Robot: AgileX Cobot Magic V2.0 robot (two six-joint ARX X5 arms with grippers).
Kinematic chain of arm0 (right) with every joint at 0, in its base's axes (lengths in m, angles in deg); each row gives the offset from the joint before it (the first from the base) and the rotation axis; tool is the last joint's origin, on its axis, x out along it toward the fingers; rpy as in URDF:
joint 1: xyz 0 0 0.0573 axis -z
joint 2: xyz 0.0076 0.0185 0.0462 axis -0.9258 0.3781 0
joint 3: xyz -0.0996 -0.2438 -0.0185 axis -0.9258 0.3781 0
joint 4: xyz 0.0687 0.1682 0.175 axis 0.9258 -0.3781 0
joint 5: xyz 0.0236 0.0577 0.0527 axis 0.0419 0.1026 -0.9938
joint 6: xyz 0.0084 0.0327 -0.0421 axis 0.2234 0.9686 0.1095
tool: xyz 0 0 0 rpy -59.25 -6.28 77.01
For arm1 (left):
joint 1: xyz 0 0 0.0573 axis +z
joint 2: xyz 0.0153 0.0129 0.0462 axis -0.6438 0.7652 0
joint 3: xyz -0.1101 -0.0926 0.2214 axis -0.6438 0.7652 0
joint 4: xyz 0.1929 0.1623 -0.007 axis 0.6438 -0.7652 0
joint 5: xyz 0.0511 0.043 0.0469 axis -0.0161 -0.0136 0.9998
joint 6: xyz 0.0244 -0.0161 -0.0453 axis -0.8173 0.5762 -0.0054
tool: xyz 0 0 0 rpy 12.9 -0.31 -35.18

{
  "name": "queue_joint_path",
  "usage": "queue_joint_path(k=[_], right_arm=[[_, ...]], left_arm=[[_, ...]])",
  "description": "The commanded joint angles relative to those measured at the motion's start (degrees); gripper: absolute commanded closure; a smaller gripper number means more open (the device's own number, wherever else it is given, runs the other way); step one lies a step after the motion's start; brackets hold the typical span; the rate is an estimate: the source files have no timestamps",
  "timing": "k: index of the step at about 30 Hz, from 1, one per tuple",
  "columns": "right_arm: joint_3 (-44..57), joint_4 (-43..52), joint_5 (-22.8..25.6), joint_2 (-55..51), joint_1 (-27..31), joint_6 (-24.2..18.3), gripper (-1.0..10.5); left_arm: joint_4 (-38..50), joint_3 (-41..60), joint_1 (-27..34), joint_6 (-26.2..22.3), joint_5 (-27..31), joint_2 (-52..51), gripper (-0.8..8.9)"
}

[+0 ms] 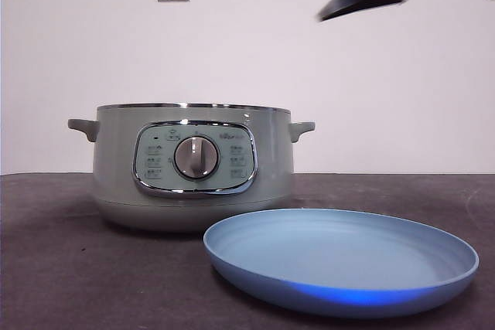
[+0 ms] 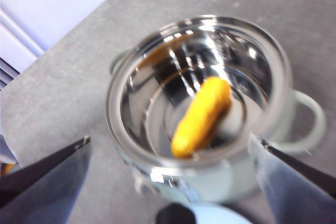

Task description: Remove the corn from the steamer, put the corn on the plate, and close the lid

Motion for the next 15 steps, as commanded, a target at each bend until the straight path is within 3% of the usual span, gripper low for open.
queue_joint_path(k=[1,9,15], right_arm=[[-1.55,4.22,0.31,4.44,-2.03,2.99,4.5],[-15.72,4.35,4.07,20.59,-7.02,2.34,4.5],[-30.25,-1.22,9.81,33.81,-8.83,0.92,4.5]], left_arm=[[-0.66,-0.94,0.31,-1.05,-0.5,-2.71,8.2],[-4.28,-0.94,0.28,-1.16,-0.66,-7.41,8.2],[-7.3,-0.94,0.28,-0.83,-0.63,-9.92,8.2]])
